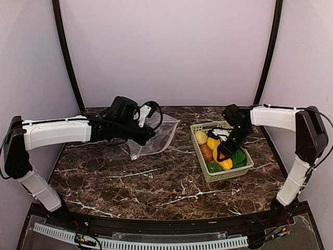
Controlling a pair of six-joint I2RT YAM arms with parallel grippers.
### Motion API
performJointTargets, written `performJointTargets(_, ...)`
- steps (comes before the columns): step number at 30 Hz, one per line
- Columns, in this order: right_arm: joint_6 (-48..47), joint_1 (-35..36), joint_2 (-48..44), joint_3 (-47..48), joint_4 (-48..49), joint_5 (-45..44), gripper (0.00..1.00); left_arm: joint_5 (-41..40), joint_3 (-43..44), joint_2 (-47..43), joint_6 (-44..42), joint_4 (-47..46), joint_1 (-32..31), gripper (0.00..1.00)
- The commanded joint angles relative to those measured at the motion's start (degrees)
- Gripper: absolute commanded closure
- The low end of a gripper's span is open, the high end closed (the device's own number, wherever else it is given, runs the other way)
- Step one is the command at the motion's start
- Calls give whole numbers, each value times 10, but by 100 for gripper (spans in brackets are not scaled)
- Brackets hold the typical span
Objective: Place the food in the zip-top bag and seal the zipper
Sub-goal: Pick up the fake fruit from the bin, then place the fake fruit in the zipper food storage bag.
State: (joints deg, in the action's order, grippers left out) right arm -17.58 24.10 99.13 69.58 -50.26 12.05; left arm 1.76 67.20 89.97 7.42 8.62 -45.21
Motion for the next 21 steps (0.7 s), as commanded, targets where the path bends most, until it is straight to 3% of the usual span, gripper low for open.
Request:
performJointTargets(1, 1, -7, -21, 17, -10, 6, 57, 33, -2, -21, 53, -8, 2, 99)
performJointTargets(9, -11, -9, -85, 67, -31, 35, 64, 28, -27, -42, 167, -38, 1, 99)
performJointTargets(15, -31, -8, -134, 108, -12, 175, 66, 6, -37, -54, 223, -58, -8, 99)
performJointTargets(21, 0, 19, -124, 189, 18, 290, 65, -11, -8, -41, 248, -66, -17, 99)
